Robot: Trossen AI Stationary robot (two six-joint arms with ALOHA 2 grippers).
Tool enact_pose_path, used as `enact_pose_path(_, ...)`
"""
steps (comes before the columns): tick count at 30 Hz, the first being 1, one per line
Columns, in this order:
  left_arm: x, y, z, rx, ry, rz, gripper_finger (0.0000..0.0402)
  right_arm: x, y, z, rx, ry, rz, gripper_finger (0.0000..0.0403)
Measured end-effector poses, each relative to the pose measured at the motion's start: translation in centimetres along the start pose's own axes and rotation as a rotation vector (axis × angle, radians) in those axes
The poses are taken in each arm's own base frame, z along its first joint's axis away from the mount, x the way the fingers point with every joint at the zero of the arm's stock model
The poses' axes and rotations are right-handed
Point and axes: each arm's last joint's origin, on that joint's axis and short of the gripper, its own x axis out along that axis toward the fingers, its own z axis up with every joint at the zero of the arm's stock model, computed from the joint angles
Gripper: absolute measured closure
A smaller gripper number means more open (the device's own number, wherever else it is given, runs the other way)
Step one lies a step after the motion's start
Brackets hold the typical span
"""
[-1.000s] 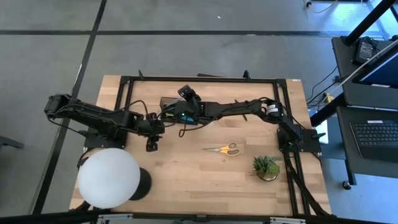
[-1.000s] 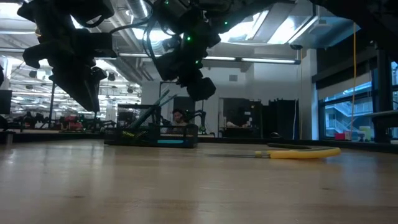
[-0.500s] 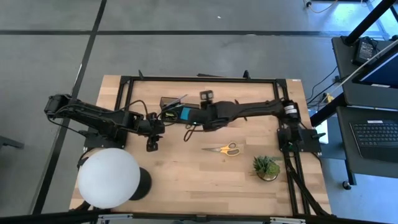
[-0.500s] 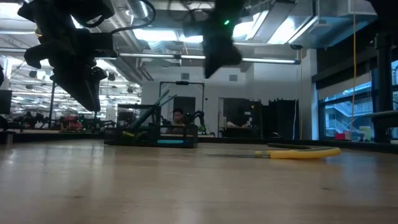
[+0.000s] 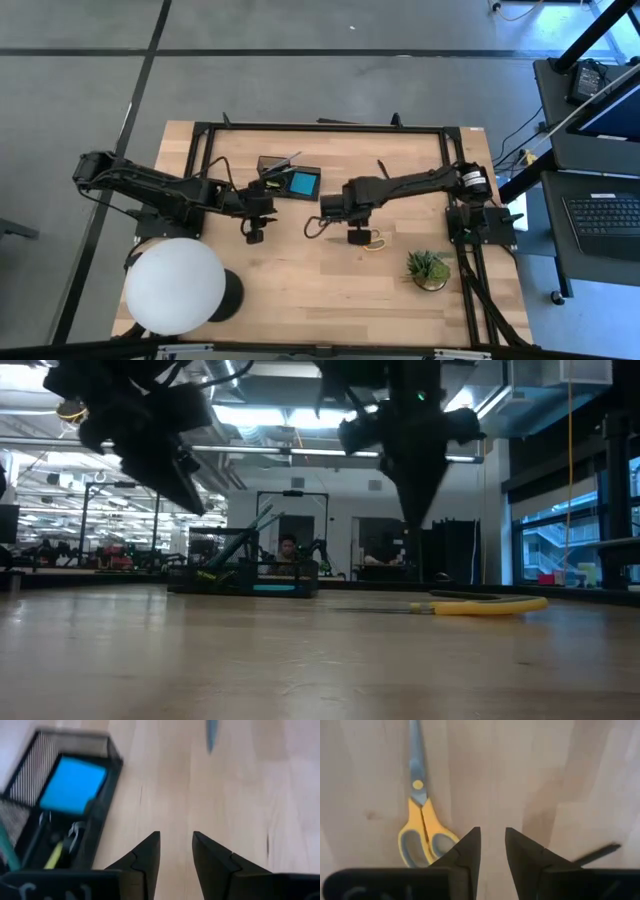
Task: Pick and place office supplies into organizer
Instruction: Put the yellow scissors into the black desk organizer
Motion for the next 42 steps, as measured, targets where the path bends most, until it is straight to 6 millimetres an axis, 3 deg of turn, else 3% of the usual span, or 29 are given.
enact_pose_path(4, 1.0, -0.3, 0.9, 0.049, -0.069, -0.016, 0.0294, 1.3, 1.0, -1.5, 0.011, -0.004, 0.0, 0.031)
enact_pose_path(13, 5.3, -1.3, 2.1, 0.157, -0.176, -0.048, 0.0293, -1.1, 2.5, -7.1, 0.222, -0.228, 0.122, 0.031)
enact_pose_path(18, 7.6, -1.7, 2.6, 0.203, -0.265, -0.057, 0.0297, -1.4, 3.2, -10.2, 0.254, -0.317, 0.17, 0.0311)
enact_pose_path(21, 8.6, -1.9, 2.7, 0.219, -0.302, -0.054, 0.0296, -0.8, 3.6, -11.7, 0.398, -0.297, 0.209, 0.0311)
enact_pose_path(25, 9.2, -2.0, 2.7, 0.22, -0.325, -0.052, 0.0295, 0.4, 3.8, -12.8, 0.715, -0.22, 0.264, 0.0311)
enact_pose_path(28, 9.5, -2.0, 2.5, 0.221, -0.315, -0.051, 0.0298, 1.7, 3.9, -13.5, 0.842, -0.153, 0.272, 0.0311)
enact_pose_path(35, 9.9, -2.1, 2.3, 0.19, -0.294, -0.058, 0.0297, 4.0, 4.1, -14.6, 0.936, -0.089, 0.251, 0.0311)
enact_pose_path(42, 9.9, -2.1, 2.3, 0.179, -0.293, -0.06, 0.0299, 4.0, 4.3, -14.1, 0.905, -0.149, 0.295, 0.0311)
